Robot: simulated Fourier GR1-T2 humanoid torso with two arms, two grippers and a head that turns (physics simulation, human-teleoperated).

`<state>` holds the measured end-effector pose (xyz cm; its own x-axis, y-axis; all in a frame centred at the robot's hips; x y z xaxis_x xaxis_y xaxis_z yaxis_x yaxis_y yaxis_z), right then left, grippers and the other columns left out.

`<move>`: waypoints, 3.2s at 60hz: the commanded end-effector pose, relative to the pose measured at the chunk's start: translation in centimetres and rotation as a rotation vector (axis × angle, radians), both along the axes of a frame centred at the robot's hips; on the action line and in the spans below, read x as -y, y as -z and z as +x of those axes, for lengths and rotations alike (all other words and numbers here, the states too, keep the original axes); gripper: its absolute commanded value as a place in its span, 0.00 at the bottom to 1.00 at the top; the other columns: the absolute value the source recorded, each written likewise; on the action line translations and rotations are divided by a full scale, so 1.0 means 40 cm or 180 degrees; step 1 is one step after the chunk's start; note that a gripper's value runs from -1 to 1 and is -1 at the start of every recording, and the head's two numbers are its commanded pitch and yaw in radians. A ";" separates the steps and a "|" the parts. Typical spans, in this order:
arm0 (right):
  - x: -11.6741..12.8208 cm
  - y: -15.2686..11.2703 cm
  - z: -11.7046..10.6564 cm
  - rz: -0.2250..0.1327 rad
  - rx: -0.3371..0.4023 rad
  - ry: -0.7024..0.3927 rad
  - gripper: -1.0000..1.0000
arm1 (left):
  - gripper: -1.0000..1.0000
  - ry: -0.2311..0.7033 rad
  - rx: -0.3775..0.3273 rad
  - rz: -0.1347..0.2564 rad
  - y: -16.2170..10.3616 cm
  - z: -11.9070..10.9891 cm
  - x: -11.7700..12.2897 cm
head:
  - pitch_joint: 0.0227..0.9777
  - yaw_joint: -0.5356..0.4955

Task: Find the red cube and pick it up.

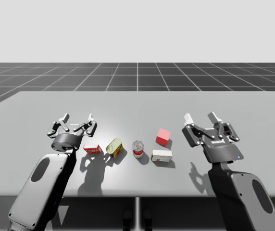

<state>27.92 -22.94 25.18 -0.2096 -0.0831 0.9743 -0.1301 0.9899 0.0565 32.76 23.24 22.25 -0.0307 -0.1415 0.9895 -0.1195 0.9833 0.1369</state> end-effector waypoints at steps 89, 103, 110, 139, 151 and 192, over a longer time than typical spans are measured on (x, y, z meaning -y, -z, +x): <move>0.003 0.007 0.000 0.0010 -0.0285 -0.0414 0.00 | 0.00 0.0016 0.0047 0.0014 -0.007 -0.007 0.004 | 0.76 0.29; 0.075 0.047 0.020 -0.0297 -0.0463 -0.1199 0.00 | 0.00 0.0017 0.0040 0.0015 -0.007 -0.008 0.006 | 0.76 0.30; 0.104 0.071 0.028 -0.0501 -0.0566 -0.1459 0.00 | 0.00 0.0011 0.0034 0.0016 -0.006 -0.007 0.007 | 0.76 0.30; 0.171 0.174 0.093 -0.1176 -0.0720 -0.2565 0.00 | 0.00 0.0016 0.0031 0.0014 -0.007 -0.011 0.007 | 0.76 0.30; 0.161 0.243 0.139 -0.1219 -0.0921 -0.2834 0.00 | 0.00 0.0013 0.0031 0.0012 -0.007 -0.009 0.006 | 0.76 0.30; 0.098 0.314 0.219 -0.1010 -0.1247 -0.2917 0.00 | 0.00 0.0002 0.0048 -0.0008 -0.011 -0.012 0.001 | 0.77 0.32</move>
